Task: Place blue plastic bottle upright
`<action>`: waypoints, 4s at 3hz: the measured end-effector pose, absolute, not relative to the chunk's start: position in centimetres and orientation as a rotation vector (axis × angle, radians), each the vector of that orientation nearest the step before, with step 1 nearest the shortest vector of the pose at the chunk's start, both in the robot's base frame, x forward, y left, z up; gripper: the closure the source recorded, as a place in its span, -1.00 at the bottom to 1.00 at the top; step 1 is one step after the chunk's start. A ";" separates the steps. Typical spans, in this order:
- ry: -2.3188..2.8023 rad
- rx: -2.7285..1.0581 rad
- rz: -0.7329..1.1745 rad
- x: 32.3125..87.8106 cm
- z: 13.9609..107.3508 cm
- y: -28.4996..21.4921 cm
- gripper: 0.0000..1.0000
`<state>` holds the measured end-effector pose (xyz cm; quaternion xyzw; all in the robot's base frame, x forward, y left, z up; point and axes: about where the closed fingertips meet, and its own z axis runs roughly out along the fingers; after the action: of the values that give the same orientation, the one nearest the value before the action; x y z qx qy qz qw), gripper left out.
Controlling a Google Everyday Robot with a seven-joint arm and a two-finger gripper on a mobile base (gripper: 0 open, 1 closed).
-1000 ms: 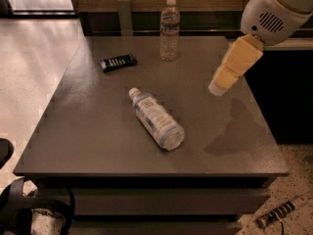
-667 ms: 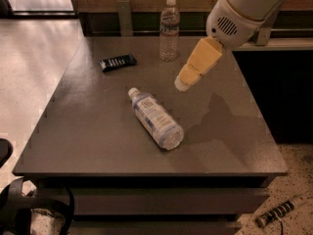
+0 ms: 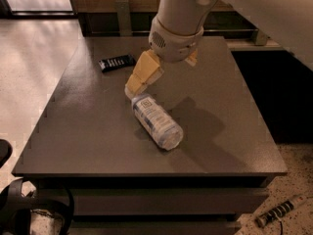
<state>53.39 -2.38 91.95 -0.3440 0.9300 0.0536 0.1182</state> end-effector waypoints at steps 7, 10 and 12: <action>2.940 -0.998 0.009 51.6 85.0 -0.8 -1.00; 2.968 -1.004 0.100 51.1 81.8 0.5 -0.04; 2.961 -1.005 0.103 51.1 81.8 0.6 0.88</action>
Offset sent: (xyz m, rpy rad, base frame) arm -0.0023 0.0051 -0.0086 -0.0307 0.0373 -0.0302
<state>51.08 0.63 81.83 -0.3211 0.9465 0.0329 0.0064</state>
